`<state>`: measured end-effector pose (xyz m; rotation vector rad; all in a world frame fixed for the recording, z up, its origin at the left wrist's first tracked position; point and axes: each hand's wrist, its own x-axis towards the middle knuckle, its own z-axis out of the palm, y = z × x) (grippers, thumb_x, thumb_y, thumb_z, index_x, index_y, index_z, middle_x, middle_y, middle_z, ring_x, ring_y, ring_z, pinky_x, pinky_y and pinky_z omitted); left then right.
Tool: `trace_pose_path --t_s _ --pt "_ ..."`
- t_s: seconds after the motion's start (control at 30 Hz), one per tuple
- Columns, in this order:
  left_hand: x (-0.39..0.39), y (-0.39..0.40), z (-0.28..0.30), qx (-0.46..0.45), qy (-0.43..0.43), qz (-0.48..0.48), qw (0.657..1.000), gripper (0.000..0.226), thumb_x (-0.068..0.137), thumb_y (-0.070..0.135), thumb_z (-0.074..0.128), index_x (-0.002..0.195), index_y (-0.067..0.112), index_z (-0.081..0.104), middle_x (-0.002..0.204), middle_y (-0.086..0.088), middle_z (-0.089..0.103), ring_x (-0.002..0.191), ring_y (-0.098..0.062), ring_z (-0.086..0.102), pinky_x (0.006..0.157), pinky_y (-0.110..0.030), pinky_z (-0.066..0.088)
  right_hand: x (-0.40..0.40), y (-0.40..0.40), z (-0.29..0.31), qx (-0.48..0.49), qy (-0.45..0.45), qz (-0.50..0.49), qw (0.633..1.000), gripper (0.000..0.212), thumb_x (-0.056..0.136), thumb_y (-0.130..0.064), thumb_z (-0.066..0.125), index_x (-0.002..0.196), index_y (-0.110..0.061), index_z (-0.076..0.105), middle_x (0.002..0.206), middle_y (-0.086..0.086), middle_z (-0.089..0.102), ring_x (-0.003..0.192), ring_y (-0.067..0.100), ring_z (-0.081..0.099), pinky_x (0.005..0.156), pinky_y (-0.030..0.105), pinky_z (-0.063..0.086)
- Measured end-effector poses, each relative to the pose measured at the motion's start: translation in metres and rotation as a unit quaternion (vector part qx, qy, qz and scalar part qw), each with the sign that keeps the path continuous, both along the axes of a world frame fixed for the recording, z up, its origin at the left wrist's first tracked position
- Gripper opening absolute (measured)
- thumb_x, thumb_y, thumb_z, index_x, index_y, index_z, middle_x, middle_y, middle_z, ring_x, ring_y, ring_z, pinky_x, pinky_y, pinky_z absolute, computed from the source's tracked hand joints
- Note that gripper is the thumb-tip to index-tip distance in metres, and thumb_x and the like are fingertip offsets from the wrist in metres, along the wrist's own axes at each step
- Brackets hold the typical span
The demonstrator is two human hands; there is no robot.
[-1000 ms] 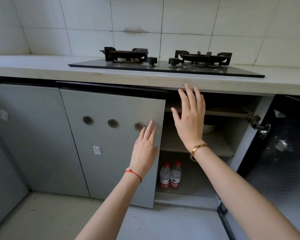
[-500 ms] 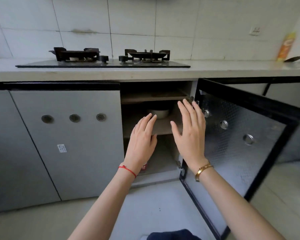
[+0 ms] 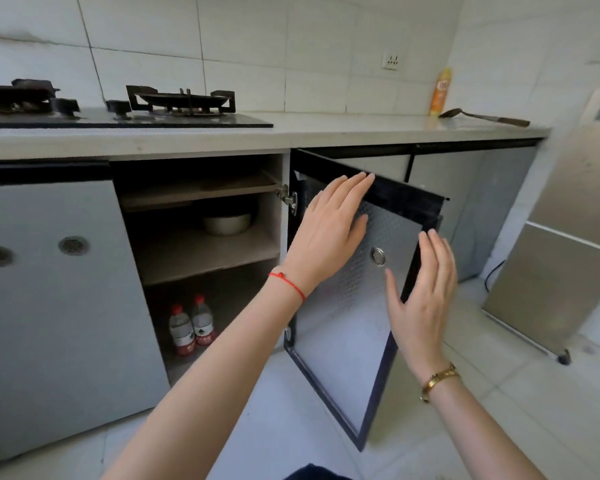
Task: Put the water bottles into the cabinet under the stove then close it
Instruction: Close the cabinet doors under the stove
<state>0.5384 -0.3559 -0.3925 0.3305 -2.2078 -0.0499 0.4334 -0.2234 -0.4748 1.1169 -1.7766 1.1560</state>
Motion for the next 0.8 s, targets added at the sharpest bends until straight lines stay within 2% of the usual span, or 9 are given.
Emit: trace_pose_path --t_s 0.2,0.37,0.5,0.67,0.8 --pt "-0.061 0.015 0.021 0.005 -0.018 -0.023 1.0 0.05 0.099 0.033 0.032 0.146 0.019 0.036 0.15 0.003 0.041 0.141 -0.026 0.031 0.112 -0.05 0.031 -0.035 0.0 -0.002 -0.005 -0.063 -0.014 0.998 0.068 0.095 -0.032 0.056 0.149 -0.004 0.024 0.152 0.011 0.03 0.144 0.024 0.026 0.117 0.045 0.027" --pt "-0.074 0.024 0.012 0.041 -0.028 -0.042 0.998 0.041 0.101 0.034 0.031 0.137 0.024 0.046 0.14 0.008 0.05 0.14 -0.02 0.033 0.113 -0.051 0.029 -0.045 -0.003 -0.006 0.021 -0.062 0.003 0.998 0.061 0.096 -0.033 0.056 0.146 -0.007 0.032 0.147 0.008 0.038 0.142 0.02 0.028 0.118 0.042 0.027" --pt "-0.065 0.023 0.009 0.039 0.004 -0.037 0.999 0.037 0.102 0.033 0.031 0.132 0.023 0.05 0.135 0.007 0.054 0.139 -0.018 0.034 0.112 -0.049 0.031 -0.041 0.001 -0.008 0.028 -0.024 0.019 0.999 0.06 0.095 -0.028 0.06 0.145 -0.005 0.035 0.148 0.007 0.04 0.143 0.021 0.03 0.116 0.044 0.029" --pt "-0.032 0.021 0.0 0.029 0.011 -0.036 0.999 0.04 0.103 0.033 0.03 0.139 0.023 0.043 0.144 0.007 0.048 0.143 -0.017 0.03 0.113 -0.047 0.031 -0.019 0.004 -0.012 0.05 0.03 0.057 0.997 0.06 0.098 -0.031 0.052 0.146 -0.001 0.033 0.152 0.011 0.036 0.144 0.024 0.028 0.117 0.045 0.028" --pt "0.005 0.018 -0.004 0.017 0.024 -0.023 0.999 0.044 0.104 0.03 0.028 0.144 0.019 0.039 0.15 0.004 0.042 0.145 -0.018 0.025 0.115 -0.045 0.029 0.005 -0.005 -0.015 0.054 0.063 0.103 0.991 0.061 0.098 -0.03 0.053 0.146 0.0 0.031 0.154 0.01 0.032 0.146 0.022 0.025 0.119 0.04 0.026"
